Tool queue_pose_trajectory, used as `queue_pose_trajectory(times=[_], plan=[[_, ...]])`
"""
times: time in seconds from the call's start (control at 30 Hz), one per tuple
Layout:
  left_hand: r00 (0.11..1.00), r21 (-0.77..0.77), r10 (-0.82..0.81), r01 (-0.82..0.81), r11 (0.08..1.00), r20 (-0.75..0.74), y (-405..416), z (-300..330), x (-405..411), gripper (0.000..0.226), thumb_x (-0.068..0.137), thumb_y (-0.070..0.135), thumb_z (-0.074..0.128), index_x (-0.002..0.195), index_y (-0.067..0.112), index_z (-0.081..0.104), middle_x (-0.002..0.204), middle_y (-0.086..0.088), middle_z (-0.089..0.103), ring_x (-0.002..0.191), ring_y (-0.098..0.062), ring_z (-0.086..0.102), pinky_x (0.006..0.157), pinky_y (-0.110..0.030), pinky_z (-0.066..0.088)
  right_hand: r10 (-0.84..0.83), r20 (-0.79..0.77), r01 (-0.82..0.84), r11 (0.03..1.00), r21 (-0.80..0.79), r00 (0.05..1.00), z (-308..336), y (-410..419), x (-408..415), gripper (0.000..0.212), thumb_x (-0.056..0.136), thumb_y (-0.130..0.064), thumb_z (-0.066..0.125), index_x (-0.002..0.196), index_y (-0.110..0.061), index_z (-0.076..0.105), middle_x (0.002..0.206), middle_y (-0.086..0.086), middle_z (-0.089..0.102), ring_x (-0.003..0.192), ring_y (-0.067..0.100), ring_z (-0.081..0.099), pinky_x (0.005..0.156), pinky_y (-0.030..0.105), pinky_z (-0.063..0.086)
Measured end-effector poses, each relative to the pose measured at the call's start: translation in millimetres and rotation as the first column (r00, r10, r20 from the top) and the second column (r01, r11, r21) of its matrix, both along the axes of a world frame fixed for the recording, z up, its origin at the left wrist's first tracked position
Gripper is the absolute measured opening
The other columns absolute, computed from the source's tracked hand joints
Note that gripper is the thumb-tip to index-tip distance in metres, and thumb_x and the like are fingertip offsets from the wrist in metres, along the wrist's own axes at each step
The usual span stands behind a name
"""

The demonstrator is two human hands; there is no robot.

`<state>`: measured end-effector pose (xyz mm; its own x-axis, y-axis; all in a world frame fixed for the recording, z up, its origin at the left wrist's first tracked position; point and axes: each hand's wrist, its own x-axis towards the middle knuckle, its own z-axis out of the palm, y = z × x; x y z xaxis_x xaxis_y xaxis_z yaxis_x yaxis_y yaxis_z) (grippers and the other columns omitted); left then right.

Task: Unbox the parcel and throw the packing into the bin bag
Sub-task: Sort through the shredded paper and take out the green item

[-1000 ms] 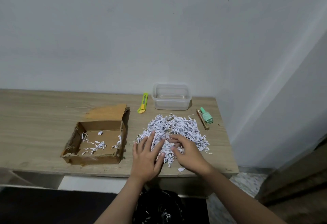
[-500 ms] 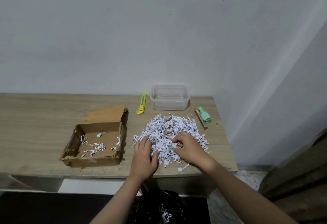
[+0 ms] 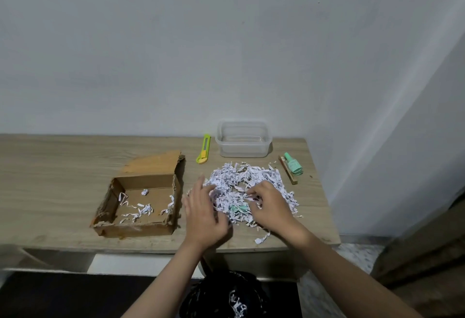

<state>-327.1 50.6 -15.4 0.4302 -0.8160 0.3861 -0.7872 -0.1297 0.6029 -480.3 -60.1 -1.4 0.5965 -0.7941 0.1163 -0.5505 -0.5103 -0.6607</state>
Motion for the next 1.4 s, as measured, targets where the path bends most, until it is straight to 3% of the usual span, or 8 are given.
queue_pose_trajectory(times=[0.17, 0.33, 0.5, 0.7, 0.9, 1.1, 1.27, 1.4], plan=[[0.942, 0.201, -0.275, 0.237, 0.951, 0.192, -14, 2, -4, 0.066, 0.083, 0.026, 0.05, 0.144, 0.038, 0.027, 0.157, 0.014, 0.017, 0.146, -0.009, 0.004, 0.113, -0.053, -0.009, 0.0, -0.04, 0.001, 0.999, 0.04, 0.999, -3, -1, 10, 0.02, 0.087, -0.018, 0.054, 0.103, -0.022, 0.065, 0.106, -0.003, 0.062, 0.08, 0.01, 0.054, 0.078, 0.034, 0.052], [0.905, 0.331, -0.308, 0.206, 0.921, 0.295, -12, -14, 12, 0.05, 0.084, 0.035, 0.055, 0.133, 0.034, 0.045, 0.116, -0.006, 0.052, 0.113, -0.028, 0.045, 0.098, -0.057, 0.037, -0.001, -0.067, 0.007, 0.995, 0.098, 0.998, -8, -1, 6, 0.019, 0.086, -0.021, 0.057, 0.103, -0.023, 0.066, 0.105, -0.002, 0.057, 0.087, 0.013, 0.056, 0.082, 0.034, 0.051], [0.928, 0.18, -0.269, 0.228, 0.957, 0.257, 1, -19, 23, 0.027, 0.079, 0.027, 0.067, 0.103, 0.02, 0.056, 0.1, -0.009, 0.051, 0.092, -0.028, 0.048, 0.072, -0.042, 0.049, -0.027, -0.083, 0.032, 0.998, 0.059, 0.996, -11, -4, -1, 0.013, 0.086, -0.023, 0.058, 0.094, -0.023, 0.068, 0.096, -0.004, 0.056, 0.082, 0.011, 0.054, 0.077, 0.031, 0.049], [0.931, 0.14, -0.276, 0.248, 0.958, 0.238, 9, -22, 23, 0.039, 0.082, 0.051, 0.059, 0.085, 0.012, 0.056, 0.103, -0.007, 0.053, 0.097, -0.024, 0.048, 0.078, -0.034, 0.045, 0.049, -0.05, -0.045, 0.996, 0.076, 0.998, 2, 2, 16, 0.021, 0.086, -0.026, 0.061, 0.104, -0.017, 0.068, 0.103, -0.001, 0.066, 0.09, 0.013, 0.059, 0.081, 0.032, 0.05], [0.956, 0.144, -0.232, 0.208, 0.968, 0.18, 12, -18, 16, 0.063, 0.084, 0.057, 0.053, 0.133, 0.017, 0.048, 0.12, -0.011, 0.052, 0.115, -0.021, 0.039, 0.092, -0.033, 0.039, 0.101, -0.216, -0.067, 0.985, 0.158, 0.971, 10, -2, 20, 0.02, 0.082, -0.026, 0.066, 0.101, -0.021, 0.068, 0.096, -0.001, 0.068, 0.086, 0.017, 0.062, 0.077, 0.032, 0.051], [0.966, 0.126, -0.213, 0.195, 0.973, 0.148, 13, -26, 17, 0.027, 0.09, 0.041, 0.051, 0.105, 0.019, 0.054, 0.105, -0.009, 0.051, 0.115, -0.032, 0.05, 0.078, -0.042, 0.051, 0.114, -0.219, -0.056, 0.965, 0.257, 0.969, 11, -3, 16, 0.024, 0.088, -0.014, 0.053, 0.105, -0.023, 0.067, 0.093, 0.0, 0.069, 0.073, 0.019, 0.064, 0.071, 0.035, 0.054], [0.969, 0.15, -0.191, 0.167, 0.974, 0.158, 12, -35, 18, 0.02, 0.085, 0.023, 0.065, 0.086, 0.012, 0.048, 0.108, -0.009, 0.049, 0.117, -0.032, 0.046, 0.086, -0.05, 0.05, 0.067, -0.203, -0.031, 0.985, 0.171, 0.977, 13, 1, 16, 0.03, 0.085, -0.004, 0.05, 0.1, -0.018, 0.071, 0.105, 0.003, 0.071, 0.09, 0.023, 0.066, 0.083, 0.042, 0.056], [0.982, 0.138, -0.151, 0.135, 0.981, 0.117, 15, -35, 15, 0.032, 0.088, 0.042, 0.052, 0.109, 0.018, 0.045, 0.124, -0.012, 0.05, 0.128, -0.033, 0.041, 0.094, -0.047, 0.046, 0.067, -0.159, -0.079, 0.994, -0.069, 0.985, 24, 2, 12, 0.027, 0.089, -0.01, 0.048, 0.104, -0.012, 0.07, 0.103, 0.004, 0.066, 0.093, 0.024, 0.061, 0.081, 0.037, 0.051]])
